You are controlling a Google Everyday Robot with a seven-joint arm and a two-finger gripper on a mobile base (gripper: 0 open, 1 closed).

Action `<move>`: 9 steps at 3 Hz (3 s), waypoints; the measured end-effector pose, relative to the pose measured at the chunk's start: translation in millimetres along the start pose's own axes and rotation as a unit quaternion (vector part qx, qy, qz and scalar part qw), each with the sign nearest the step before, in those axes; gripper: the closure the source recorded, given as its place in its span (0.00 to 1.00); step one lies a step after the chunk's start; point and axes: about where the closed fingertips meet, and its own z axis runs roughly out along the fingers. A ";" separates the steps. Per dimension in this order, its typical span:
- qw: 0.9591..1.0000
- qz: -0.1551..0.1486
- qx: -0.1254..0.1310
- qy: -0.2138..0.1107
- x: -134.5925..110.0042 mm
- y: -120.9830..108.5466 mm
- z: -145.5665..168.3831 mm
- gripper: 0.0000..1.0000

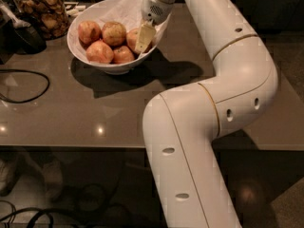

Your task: Pick apple from white bowl

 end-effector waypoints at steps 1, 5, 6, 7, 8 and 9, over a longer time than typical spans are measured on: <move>1.000 0.000 0.000 0.000 0.0 0.0 0.0 0.97; 0.997 -0.025 0.029 -0.073 -22.8 14.5 -55.5 1.00; 0.994 -0.061 0.016 -0.089 -42.1 41.0 -79.5 1.00; 0.991 -0.087 0.007 -0.106 -57.5 65.1 -99.4 1.00; 0.987 -0.109 0.004 -0.120 -68.1 89.4 -118.9 1.00; 0.983 -0.128 0.002 -0.128 -73.8 131.1 -138.1 1.00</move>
Offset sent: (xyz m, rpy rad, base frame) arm -0.0337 -0.0121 0.0402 0.0961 -0.0797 -0.0006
